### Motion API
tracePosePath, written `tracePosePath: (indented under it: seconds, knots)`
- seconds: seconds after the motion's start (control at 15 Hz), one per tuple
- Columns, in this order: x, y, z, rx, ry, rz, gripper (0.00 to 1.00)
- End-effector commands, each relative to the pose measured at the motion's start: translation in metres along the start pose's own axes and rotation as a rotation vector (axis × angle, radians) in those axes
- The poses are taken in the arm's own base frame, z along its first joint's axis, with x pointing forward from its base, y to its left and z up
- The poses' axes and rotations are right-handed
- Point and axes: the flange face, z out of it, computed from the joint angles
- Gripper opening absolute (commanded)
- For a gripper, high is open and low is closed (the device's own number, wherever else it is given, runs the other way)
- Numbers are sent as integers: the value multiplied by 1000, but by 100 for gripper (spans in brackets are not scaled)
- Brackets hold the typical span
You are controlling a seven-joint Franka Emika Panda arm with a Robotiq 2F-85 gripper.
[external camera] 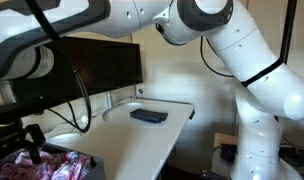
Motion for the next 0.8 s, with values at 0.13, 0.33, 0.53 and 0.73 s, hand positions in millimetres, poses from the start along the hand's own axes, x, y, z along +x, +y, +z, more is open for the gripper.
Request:
tracePosePath:
  seconds: [0.13, 0.33, 0.53, 0.73]
  knots:
    - [5, 24, -7, 24, -30, 41, 100]
    - [6, 34, 3, 28, -71, 66, 100]
    - [3, 41, 13, 44, -118, 90, 100]
    - [1, 46, 21, 61, -146, 108, 100]
